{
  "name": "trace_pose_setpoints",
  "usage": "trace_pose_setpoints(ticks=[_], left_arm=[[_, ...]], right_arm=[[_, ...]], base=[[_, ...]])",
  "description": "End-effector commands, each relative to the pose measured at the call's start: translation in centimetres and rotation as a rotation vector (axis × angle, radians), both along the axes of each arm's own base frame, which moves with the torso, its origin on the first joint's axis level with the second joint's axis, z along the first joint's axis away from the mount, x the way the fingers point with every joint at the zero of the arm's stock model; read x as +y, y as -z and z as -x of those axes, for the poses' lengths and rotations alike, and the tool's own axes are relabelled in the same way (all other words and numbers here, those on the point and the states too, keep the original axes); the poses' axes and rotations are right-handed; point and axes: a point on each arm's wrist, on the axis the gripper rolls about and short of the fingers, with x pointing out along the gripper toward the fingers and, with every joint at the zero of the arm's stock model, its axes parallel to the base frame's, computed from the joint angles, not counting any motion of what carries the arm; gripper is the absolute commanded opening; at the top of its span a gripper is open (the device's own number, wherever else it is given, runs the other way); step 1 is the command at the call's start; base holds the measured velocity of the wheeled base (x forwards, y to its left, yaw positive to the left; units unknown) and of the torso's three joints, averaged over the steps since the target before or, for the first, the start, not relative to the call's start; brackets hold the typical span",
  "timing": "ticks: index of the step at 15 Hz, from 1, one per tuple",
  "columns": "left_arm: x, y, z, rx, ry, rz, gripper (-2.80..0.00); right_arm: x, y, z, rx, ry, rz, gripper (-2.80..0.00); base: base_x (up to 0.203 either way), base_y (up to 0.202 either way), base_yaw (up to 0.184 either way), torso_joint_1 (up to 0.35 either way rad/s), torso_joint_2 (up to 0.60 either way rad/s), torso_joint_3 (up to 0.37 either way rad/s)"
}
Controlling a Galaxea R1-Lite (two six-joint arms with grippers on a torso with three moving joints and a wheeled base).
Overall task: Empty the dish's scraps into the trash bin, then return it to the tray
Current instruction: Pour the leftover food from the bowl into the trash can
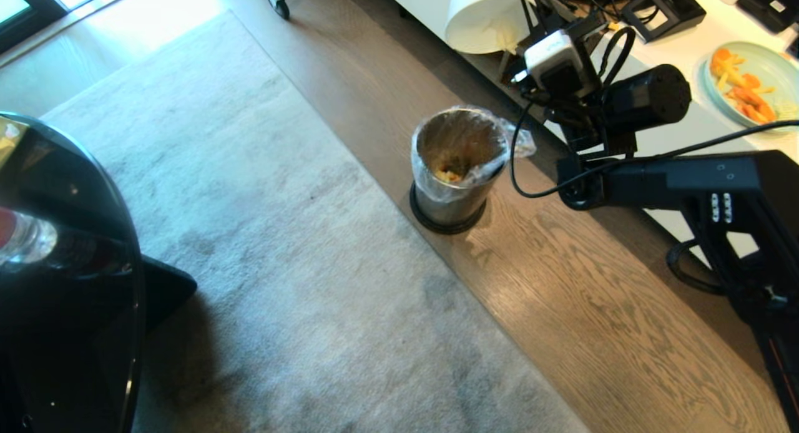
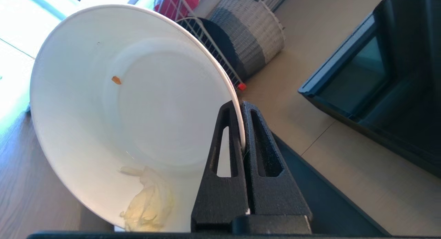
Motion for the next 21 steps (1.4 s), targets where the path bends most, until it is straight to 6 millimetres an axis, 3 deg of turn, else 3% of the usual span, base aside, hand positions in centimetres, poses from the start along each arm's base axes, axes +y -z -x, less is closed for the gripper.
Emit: trace_pose_setpoints(ticks=[1,7,11,15,21], left_arm=[[0.0,0.0,0.0,0.000,-0.001,0.001,-2.80],[0.0,0.0,0.0,0.000,-0.001,0.001,-2.80],[0.0,0.0,0.0,0.000,-0.001,0.001,-2.80],[0.0,0.0,0.0,-0.002,-0.001,0.001,-2.80],[0.0,0.0,0.0,0.000,-0.001,0.001,-2.80]], right_arm=[[-0.3,-1.2,1.2,-0.063,-0.008,-0.022,-2.80],[-0.2,-1.0,1.0,-0.027,0.010,-0.083,-2.80],[-0.9,-0.9,0.6,0.077,0.122,-0.343,-2.80],[-3.2,-0.8,-0.6,0.230,0.327,-0.599,-2.80],[-4.6,-4.3,1.0,0.310,0.399,-0.622,-2.80]], base=[[0.000,0.000,0.000,0.000,0.00,0.000],[0.000,0.000,0.000,0.000,0.00,0.000],[0.000,0.000,0.000,0.000,0.00,0.000],[0.000,0.000,0.000,0.000,0.00,0.000],[0.000,0.000,0.000,0.000,0.00,0.000]])
